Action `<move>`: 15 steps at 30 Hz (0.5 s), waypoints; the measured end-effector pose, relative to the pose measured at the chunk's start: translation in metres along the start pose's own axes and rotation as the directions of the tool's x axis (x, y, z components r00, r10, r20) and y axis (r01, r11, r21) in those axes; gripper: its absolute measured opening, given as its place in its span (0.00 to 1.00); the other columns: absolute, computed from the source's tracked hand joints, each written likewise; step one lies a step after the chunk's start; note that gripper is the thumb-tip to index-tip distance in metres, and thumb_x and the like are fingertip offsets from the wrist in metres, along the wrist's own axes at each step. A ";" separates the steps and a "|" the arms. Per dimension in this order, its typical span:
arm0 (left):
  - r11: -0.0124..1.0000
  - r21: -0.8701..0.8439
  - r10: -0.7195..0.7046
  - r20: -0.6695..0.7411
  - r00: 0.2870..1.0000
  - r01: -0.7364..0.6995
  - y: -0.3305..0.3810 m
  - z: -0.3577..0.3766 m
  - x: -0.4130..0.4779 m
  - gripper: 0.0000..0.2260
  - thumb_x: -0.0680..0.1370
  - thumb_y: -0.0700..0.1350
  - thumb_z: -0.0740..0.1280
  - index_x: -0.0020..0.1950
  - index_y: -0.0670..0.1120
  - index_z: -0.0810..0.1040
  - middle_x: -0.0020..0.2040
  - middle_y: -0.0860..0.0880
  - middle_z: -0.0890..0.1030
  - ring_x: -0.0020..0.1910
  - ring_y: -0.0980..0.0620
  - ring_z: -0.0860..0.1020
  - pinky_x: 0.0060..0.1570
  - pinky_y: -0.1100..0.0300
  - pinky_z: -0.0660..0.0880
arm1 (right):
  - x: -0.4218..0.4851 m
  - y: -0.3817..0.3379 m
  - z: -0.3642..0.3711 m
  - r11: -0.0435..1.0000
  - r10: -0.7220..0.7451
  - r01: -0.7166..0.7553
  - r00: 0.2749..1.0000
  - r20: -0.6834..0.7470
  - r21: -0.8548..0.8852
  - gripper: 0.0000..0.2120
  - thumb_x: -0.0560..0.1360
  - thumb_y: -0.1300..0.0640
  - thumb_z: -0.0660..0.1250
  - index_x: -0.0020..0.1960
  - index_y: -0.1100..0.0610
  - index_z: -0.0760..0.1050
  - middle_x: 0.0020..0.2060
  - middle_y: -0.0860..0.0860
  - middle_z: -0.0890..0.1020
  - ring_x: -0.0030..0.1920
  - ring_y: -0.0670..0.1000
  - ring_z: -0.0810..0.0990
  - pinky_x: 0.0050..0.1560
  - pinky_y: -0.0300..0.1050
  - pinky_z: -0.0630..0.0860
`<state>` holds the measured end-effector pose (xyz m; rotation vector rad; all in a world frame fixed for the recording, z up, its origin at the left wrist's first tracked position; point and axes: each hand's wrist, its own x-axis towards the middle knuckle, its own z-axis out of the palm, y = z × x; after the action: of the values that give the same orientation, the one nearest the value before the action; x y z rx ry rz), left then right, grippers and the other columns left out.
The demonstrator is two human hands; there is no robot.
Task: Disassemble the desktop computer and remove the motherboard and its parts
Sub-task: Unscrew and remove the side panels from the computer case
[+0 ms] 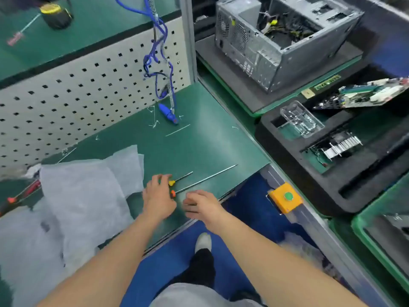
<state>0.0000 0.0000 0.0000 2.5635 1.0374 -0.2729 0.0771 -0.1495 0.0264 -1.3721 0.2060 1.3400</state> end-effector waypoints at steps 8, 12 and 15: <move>0.975 0.223 -0.007 0.144 0.990 -0.026 -0.010 0.016 0.010 0.21 0.79 0.56 0.69 0.67 0.48 0.68 0.65 0.44 0.71 0.64 0.41 0.72 0.61 0.46 0.69 | 0.026 0.010 0.014 0.993 0.064 -0.057 0.995 -0.076 0.101 0.07 0.82 0.63 0.63 0.59 0.60 0.71 0.43 0.56 0.71 0.42 0.53 0.72 0.47 0.46 0.74; 0.994 -0.036 0.106 0.306 0.946 -0.100 0.001 0.029 0.001 0.10 0.82 0.47 0.65 0.55 0.45 0.65 0.57 0.42 0.74 0.54 0.41 0.76 0.48 0.49 0.72 | 0.031 0.022 0.007 0.992 0.046 -0.032 0.992 -0.113 0.124 0.10 0.82 0.64 0.63 0.63 0.62 0.73 0.43 0.56 0.80 0.44 0.52 0.79 0.58 0.51 0.78; 0.972 -0.215 0.166 0.320 0.933 -0.099 0.017 0.033 -0.009 0.08 0.80 0.44 0.65 0.48 0.46 0.65 0.48 0.45 0.76 0.44 0.45 0.76 0.41 0.50 0.73 | 0.030 0.029 -0.001 0.994 -0.028 0.050 0.976 -0.214 0.099 0.09 0.83 0.62 0.65 0.61 0.63 0.77 0.50 0.59 0.84 0.47 0.53 0.83 0.55 0.50 0.83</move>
<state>0.0039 -0.0300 -0.0228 2.2918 0.7211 -0.5244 0.0661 -0.1430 -0.0131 -1.4234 0.3852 1.1333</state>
